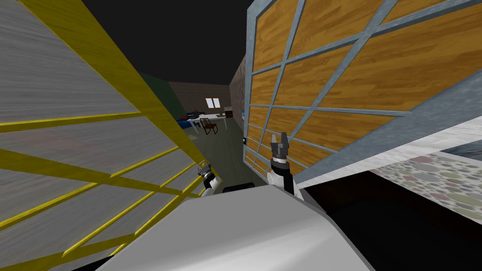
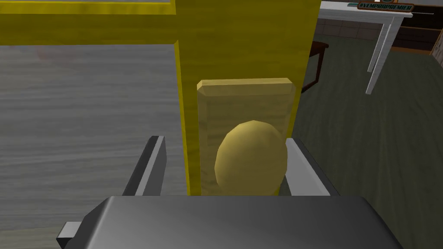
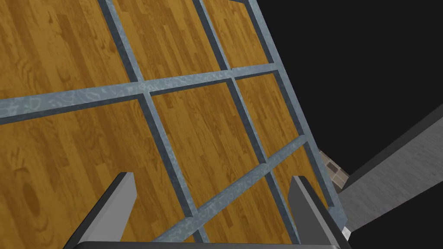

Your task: Push the door open

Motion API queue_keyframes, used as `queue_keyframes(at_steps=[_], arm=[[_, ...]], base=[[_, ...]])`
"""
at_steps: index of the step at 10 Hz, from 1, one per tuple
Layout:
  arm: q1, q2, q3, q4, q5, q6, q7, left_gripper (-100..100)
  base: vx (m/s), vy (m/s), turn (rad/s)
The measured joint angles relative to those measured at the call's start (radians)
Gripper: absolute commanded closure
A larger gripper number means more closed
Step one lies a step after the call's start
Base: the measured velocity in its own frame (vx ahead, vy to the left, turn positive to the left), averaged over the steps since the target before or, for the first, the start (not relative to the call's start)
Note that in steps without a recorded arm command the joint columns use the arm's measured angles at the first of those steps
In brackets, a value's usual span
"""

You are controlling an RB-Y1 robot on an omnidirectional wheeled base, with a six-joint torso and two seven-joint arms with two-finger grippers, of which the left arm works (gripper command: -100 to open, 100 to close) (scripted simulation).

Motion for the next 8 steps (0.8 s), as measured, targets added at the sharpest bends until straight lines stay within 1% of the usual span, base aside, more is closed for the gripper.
queue_keyframes(at_steps=[1,2,3,4,5,6,7,8], arm=[[0.001,-0.014,0.013,-0.002,0.009,-0.011,-0.007,100],[-0.013,-0.022,0.024,0.02,0.018,-0.023,-0.012,100],[0.021,-0.035,0.029,-0.045,0.021,-0.011,-0.036,100],[0.033,-0.039,0.034,-0.07,0.024,-0.005,-0.051,100],[0.007,-0.03,0.037,-0.025,0.026,-0.021,-0.037,100],[-0.007,-0.033,0.045,0.011,0.032,-0.038,-0.027,100],[-0.007,-0.035,0.046,0.015,0.033,-0.041,-0.026,100],[0.016,-0.038,0.046,-0.021,0.038,-0.034,-0.04,100]], base=[[0.216,0.046,0.053],[0.149,0.016,0.019],[0.088,0.015,0.025],[0.04,0.009,0.006],[0.123,0.004,0.025],[0.072,-0.002,0.009],[0.024,0.083,-0.057],[0.006,0.11,-0.048]])
